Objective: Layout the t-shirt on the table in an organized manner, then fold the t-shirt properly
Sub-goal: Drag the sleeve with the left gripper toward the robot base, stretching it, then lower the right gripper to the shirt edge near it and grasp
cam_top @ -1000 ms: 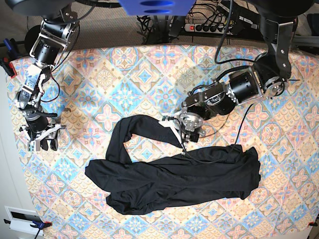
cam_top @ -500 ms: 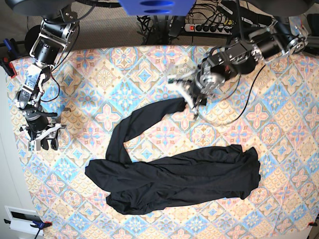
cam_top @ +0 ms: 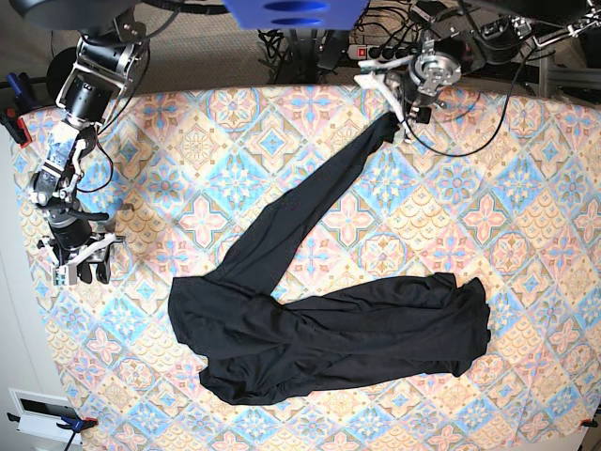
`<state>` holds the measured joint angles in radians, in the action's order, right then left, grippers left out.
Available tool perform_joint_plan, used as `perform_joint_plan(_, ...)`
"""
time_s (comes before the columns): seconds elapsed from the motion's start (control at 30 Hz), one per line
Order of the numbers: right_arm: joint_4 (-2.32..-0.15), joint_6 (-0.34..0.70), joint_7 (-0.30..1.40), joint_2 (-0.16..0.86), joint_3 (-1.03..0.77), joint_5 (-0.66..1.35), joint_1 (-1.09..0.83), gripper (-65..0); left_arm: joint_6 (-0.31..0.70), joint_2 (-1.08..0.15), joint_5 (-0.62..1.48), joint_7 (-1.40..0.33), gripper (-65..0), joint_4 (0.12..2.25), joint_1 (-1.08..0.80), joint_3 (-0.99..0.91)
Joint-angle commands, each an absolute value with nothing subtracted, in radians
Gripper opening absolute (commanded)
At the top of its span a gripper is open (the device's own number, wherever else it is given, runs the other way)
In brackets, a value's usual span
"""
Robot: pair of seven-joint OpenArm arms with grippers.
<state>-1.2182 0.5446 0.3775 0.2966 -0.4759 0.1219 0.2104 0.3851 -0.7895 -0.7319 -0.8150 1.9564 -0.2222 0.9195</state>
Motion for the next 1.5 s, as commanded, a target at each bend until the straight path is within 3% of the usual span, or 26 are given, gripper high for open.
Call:
perform_joint_plan(0.0,-1.237,0.544,0.351,0.315,-0.479,0.139,0.232,-44.1,0.380,-0.814,-0.745,-0.817,-65.0,1.974,-0.245,0.917)
perform_joint_plan(0.17,-1.237,0.544,0.351,0.315,-0.479,0.139,0.232,-44.1,0.375,-0.846,-0.797,-0.817,-65.0,1.974,-0.340,0.898)
perform_joint_plan(0.7,-1.242,0.544,0.351,0.315,-0.481,0.140,0.213,-44.1,0.374,-0.928,-0.805,-0.809,-65.0,1.972,-0.665,0.504)
perform_joint_plan(0.87,-1.250,0.544,0.351,0.314,-0.479,0.142,0.211,-44.1,0.374,-0.921,-0.797,-0.812,-65.0,1.972,-0.674,0.470)
perform_joint_plan(1.03,-1.251,0.547,0.432,0.309,-0.479,0.148,0.211,-43.7,0.372,-0.874,-0.805,-0.812,-60.0,1.972,-0.653,0.469)
perform_joint_plan(1.33,-1.237,0.547,0.739,0.283,-0.484,0.579,0.211,-42.8,0.372,-0.848,-0.802,-0.811,-63.5,1.972,-0.624,0.469)
perform_joint_plan(1.47,-1.236,0.547,0.802,0.282,-0.479,0.636,0.211,-38.4,0.372,-0.848,-0.805,-0.811,-61.4,1.972,-0.615,0.472)
